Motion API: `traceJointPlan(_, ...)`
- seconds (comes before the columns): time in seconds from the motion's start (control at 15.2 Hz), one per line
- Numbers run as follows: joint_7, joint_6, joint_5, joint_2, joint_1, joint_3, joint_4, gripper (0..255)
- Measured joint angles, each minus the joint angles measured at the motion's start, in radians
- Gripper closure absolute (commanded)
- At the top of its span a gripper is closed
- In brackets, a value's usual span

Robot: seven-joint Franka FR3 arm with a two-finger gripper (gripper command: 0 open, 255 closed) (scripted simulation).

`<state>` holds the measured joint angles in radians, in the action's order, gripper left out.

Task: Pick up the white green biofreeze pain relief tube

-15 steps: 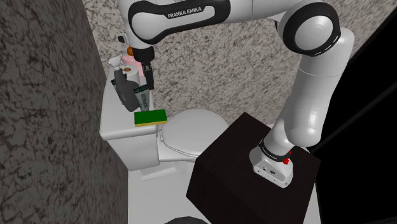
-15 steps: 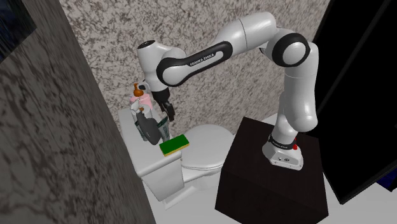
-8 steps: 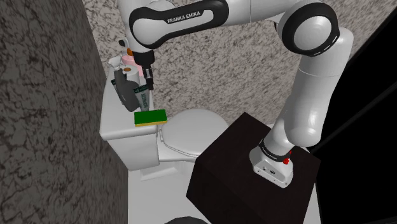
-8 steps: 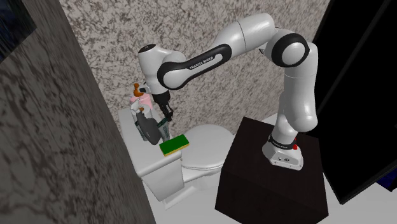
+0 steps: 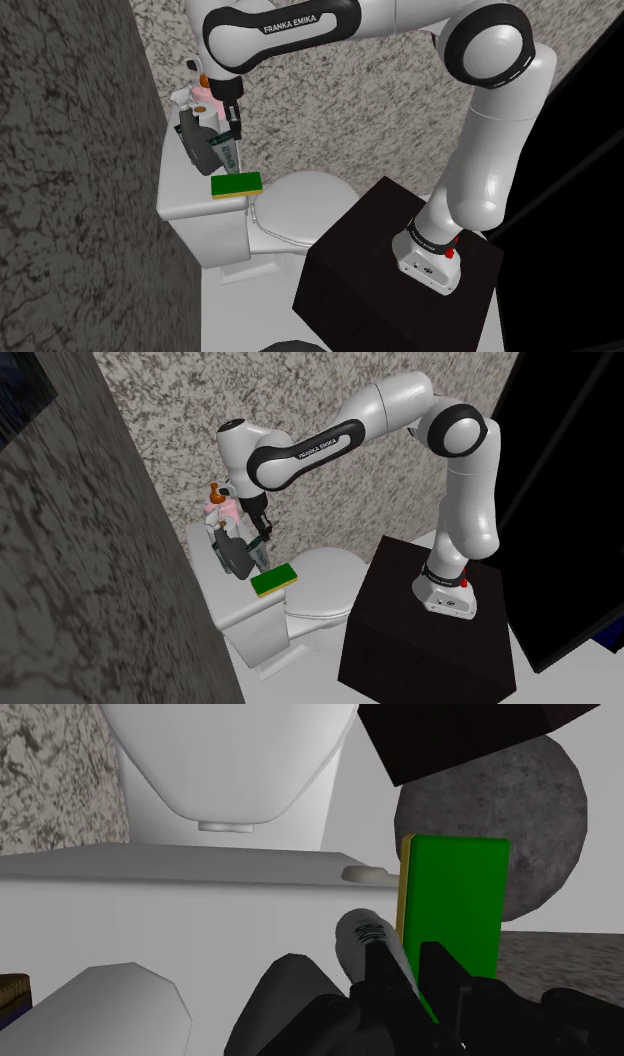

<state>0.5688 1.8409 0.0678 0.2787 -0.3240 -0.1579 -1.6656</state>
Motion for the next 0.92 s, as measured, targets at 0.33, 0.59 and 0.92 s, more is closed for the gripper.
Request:
traceJointPlan(0.33,0.003,-0.062,-0.002,-0.009,-0.001,-0.001,0.054,255)
traceJointPlan(0.59,0.003,-0.112,-0.004,-0.014,-0.003,-0.002,0.098,255)
traceJointPlan(0.92,0.006,-0.172,-0.004,-0.016,-0.003,-0.003,0.156,255)
